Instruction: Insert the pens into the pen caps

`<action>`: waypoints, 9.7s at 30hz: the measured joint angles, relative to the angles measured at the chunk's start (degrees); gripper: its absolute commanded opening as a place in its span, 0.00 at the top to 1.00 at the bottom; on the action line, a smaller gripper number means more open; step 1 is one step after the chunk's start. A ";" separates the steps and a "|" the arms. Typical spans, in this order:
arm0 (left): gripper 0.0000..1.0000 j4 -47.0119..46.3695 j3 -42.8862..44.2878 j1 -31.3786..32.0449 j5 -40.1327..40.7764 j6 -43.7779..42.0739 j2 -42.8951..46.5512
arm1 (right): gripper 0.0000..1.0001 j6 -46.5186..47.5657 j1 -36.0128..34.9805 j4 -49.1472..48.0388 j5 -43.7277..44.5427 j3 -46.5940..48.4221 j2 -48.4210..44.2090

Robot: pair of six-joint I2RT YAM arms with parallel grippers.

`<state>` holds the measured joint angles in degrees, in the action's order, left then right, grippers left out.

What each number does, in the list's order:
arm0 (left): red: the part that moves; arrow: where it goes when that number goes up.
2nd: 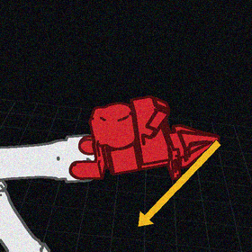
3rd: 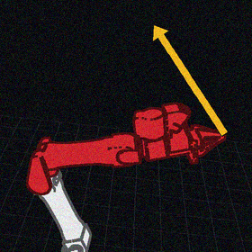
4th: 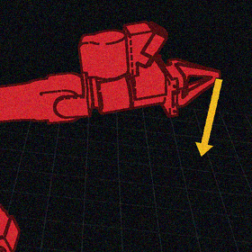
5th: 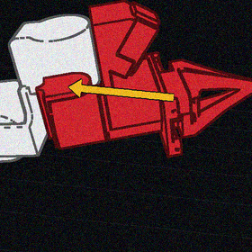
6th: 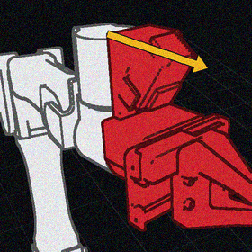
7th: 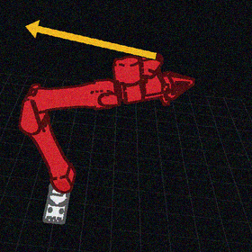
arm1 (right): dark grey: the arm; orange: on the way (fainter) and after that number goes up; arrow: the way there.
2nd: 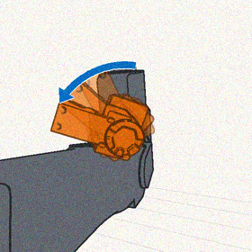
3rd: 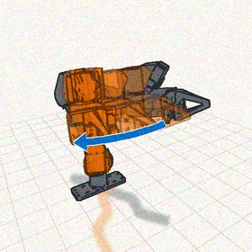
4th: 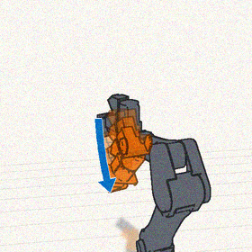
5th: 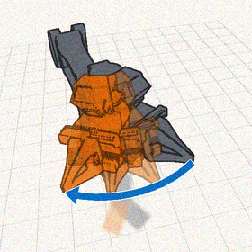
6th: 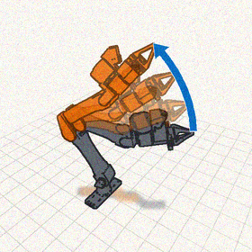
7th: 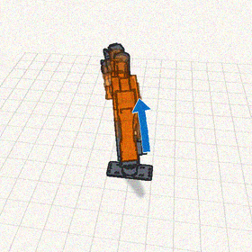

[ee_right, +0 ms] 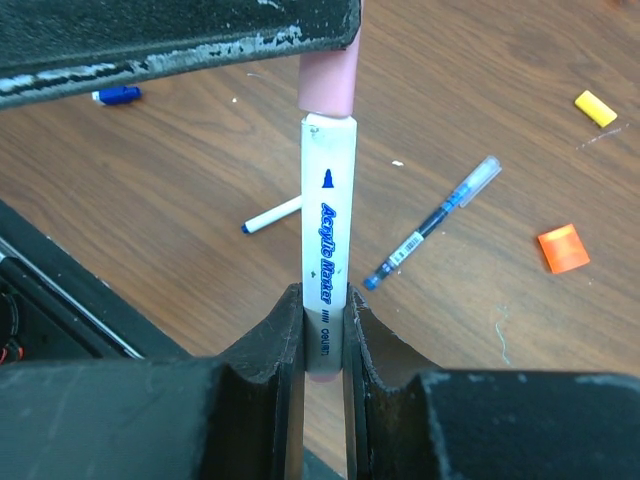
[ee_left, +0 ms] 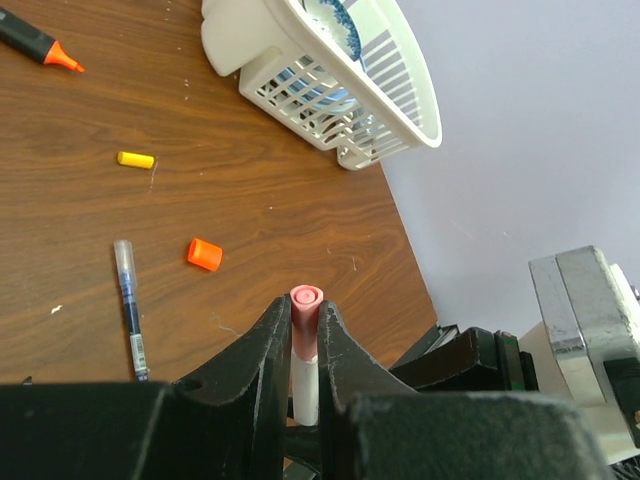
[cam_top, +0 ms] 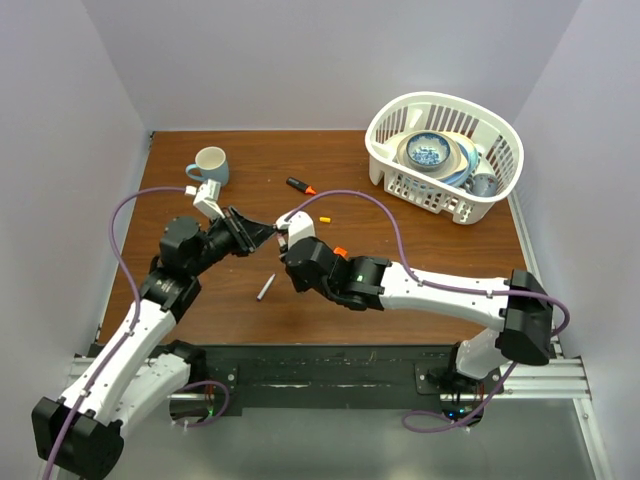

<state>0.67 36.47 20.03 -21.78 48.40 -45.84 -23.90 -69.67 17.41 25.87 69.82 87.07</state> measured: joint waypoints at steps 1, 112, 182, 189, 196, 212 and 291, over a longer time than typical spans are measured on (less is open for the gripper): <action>0.73 0.61 0.42 0.00 0.22 0.00 0.02 | 1.00 0.26 0.04 -0.33 -0.13 -0.04 0.00; 1.00 -21.38 7.96 1.38 -29.38 3.93 3.61 | 1.00 -1.66 -0.13 -18.93 -30.18 -13.07 -23.41; 1.00 -37.51 -9.44 7.65 -3.98 9.92 5.40 | 1.00 12.85 5.25 19.76 -28.04 16.65 -5.31; 1.00 -33.94 -8.55 12.09 0.59 8.35 3.28 | 1.00 12.76 5.99 23.82 -26.49 16.11 -5.16; 1.00 -22.21 2.64 13.49 1.53 4.02 -3.82 | 0.69 9.84 7.37 9.35 -24.24 4.13 -12.17; 1.00 9.07 18.58 10.16 2.99 -4.79 -22.84 | 0.39 -4.50 7.48 -13.03 -20.85 -24.35 -43.15; 1.00 32.68 14.97 11.61 29.27 -24.85 -46.29 | 0.20 -13.64 7.48 6.05 -10.23 -23.61 -51.93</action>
<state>33.34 51.44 31.64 7.49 23.55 -92.14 -37.54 -62.19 23.46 15.64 46.22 35.14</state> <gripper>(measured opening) 0.097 0.799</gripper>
